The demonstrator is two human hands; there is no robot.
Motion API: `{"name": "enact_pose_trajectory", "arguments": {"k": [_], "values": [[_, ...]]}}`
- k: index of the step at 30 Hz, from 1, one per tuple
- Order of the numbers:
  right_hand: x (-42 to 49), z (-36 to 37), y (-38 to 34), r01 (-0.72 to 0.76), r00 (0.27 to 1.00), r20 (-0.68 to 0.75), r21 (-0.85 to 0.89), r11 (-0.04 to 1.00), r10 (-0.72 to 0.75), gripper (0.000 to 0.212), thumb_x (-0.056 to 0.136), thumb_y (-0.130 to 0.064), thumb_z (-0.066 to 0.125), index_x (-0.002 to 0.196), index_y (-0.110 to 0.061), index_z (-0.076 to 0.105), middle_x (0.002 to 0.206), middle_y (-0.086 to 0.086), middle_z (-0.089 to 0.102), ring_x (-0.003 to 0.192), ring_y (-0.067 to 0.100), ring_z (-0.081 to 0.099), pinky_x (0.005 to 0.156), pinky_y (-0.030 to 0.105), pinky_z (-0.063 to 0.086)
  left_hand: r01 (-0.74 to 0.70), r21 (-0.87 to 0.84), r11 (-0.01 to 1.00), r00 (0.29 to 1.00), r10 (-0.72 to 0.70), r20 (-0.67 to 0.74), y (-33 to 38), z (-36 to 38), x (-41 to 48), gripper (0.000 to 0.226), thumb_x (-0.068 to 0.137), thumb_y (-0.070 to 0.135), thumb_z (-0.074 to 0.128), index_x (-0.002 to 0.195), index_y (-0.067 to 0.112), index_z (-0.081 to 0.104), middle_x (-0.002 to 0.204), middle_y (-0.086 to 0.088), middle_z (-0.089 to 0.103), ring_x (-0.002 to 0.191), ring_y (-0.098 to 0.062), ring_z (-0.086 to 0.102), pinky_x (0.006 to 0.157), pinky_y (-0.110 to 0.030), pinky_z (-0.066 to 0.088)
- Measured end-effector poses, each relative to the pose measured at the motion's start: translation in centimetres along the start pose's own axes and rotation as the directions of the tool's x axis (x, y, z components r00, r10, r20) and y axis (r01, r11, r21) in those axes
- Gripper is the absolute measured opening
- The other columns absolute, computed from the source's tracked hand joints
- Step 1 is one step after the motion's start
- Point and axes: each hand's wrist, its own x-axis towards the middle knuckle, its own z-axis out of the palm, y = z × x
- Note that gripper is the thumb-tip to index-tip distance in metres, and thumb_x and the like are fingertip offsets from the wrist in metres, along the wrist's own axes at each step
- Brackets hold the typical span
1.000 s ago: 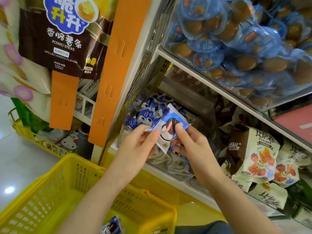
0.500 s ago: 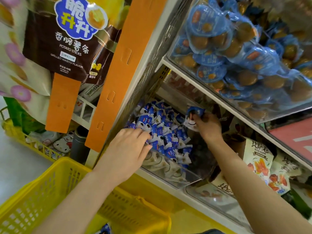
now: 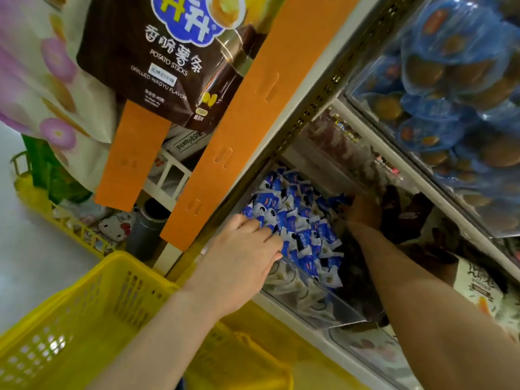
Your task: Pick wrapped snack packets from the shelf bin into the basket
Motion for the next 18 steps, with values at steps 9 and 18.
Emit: {"name": "enact_pose_trajectory", "arguments": {"k": [9,18], "values": [[0.2,1.5,-0.9,-0.172,0.974,0.187,0.25,0.953,0.127,0.028,0.093,-0.015,0.053,0.116,0.001,0.055,0.121,0.02,0.057,0.109,0.032,0.054,0.073,0.029,0.039,0.019,-0.025,0.999,0.999,-0.018,0.038,0.0,0.5,-0.1,0.015,0.09,0.029,0.053,0.1,0.025,0.064,0.093,0.008,0.068,0.09,-0.012,0.059,0.095,-0.035,0.037],[-0.8,1.0,-1.7,-0.189,0.965,0.231,0.284,0.94,0.124,0.035,0.099,-0.029,0.036,0.121,-0.007,0.054,0.125,0.019,0.053,0.113,0.033,0.051,0.097,0.039,0.04,0.06,-0.058,0.997,0.995,-0.054,0.089,0.2,0.3,0.1,0.024,0.097,0.032,0.036,0.113,0.03,0.053,0.112,0.012,0.059,0.107,-0.008,0.047,0.099,-0.026,0.017]]}}
